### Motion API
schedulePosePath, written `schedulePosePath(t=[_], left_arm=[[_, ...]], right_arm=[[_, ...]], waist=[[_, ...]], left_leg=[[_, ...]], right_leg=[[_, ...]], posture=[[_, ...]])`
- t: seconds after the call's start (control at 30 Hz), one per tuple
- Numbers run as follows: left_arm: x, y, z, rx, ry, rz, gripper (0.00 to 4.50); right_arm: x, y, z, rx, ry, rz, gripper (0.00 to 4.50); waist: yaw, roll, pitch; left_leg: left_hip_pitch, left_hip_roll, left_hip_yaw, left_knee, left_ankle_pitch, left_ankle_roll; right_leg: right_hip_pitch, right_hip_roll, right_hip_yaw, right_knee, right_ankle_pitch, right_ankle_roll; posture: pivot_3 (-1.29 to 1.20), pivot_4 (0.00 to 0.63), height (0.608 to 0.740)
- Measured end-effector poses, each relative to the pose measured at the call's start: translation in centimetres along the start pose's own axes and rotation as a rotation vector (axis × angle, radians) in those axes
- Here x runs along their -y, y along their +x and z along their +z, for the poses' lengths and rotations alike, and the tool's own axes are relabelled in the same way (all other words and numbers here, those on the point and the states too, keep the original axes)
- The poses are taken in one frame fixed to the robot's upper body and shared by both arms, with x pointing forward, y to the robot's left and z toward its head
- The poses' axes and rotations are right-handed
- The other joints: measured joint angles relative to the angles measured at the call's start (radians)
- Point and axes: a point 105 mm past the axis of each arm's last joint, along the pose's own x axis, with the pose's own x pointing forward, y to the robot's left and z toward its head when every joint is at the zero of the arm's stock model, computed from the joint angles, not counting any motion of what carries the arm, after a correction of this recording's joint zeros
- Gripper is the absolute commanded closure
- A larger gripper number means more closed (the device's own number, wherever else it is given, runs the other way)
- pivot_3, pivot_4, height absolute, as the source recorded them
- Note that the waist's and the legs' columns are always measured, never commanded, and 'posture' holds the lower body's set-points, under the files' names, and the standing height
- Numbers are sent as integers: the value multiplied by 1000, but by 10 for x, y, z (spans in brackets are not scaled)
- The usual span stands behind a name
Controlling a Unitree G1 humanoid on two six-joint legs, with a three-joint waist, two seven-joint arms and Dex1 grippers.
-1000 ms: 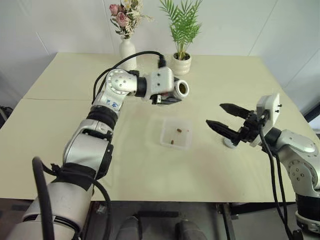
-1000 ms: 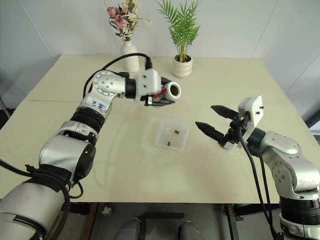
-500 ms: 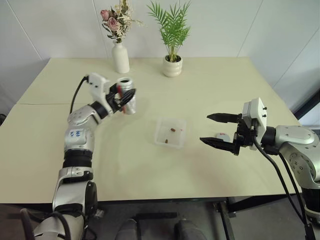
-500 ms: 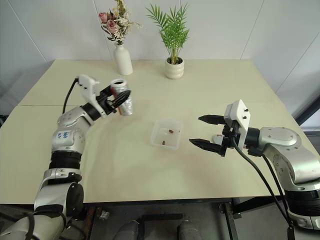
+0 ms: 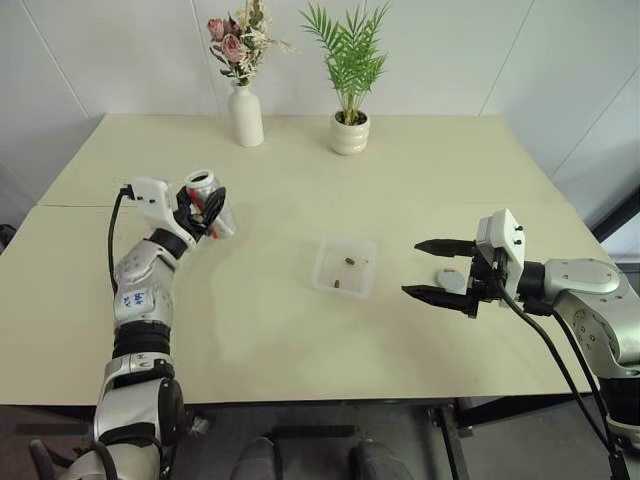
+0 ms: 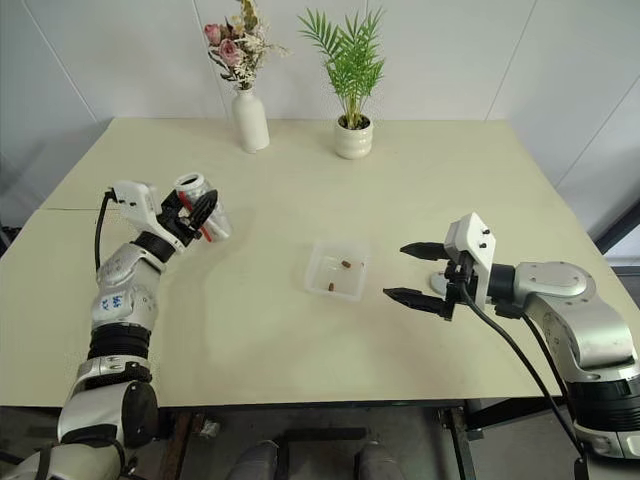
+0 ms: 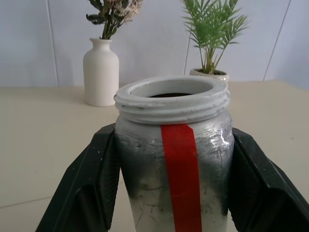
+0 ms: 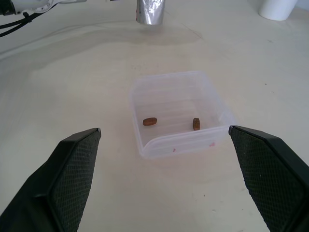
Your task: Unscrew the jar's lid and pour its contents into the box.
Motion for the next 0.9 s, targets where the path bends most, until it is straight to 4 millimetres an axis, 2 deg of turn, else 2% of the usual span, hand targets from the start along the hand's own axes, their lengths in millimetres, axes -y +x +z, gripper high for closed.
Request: schedulePosePath(t=[0.13, 0.33, 0.6, 0.67, 0.8, 0.9], left_arm=[[-4, -6, -11, -5, 61, 45, 1989], [-6, -12, -13, 16, 84, 68, 1989], [-10, -24, -22, 12, 15, 105, 1989], [-11, -25, -22, 9, 15, 110, 1267], [-11, -25, -23, 0, 6, 109, 150], [-8, -25, -22, -3, 12, 79, 66]], right_arm=[[-1, 1, -2, 2, 9, 2, 25], [-2, 1, -2, 6, 11, 4, 25], [-3, 1, -4, 4, 15, 13, 25], [-3, 1, -4, 3, 16, 15, 0], [-4, 1, -4, 4, 16, 21, 0], [-4, 1, -5, 9, 17, 23, 0]], waist=[[3, 0, 0], [6, 0, 0], [7, 0, 0], [7, 0, 0], [7, 0, 0], [7, 0, 0]], left_leg=[[-1, 0, 0, 0, 0, 0], [0, 0, 1, -1, -1, 0], [0, 0, 1, -1, -1, 0], [0, 0, 1, -1, -1, 0], [0, 0, 1, -2, -1, 0], [-1, 0, 1, -3, -1, 0]], right_leg=[[0, 0, 0, -1, 0, 0], [0, 0, 0, -3, 0, 0], [0, 0, 0, -3, 1, 0], [0, 0, 0, -3, 1, 0], [0, 0, 0, -4, 1, 0], [0, 0, 0, -6, 1, 0]], posture=[[0, 150, 740], [0, 150, 740], [0, 150, 740], [0, 150, 740], [0, 150, 740], [0, 150, 740]])
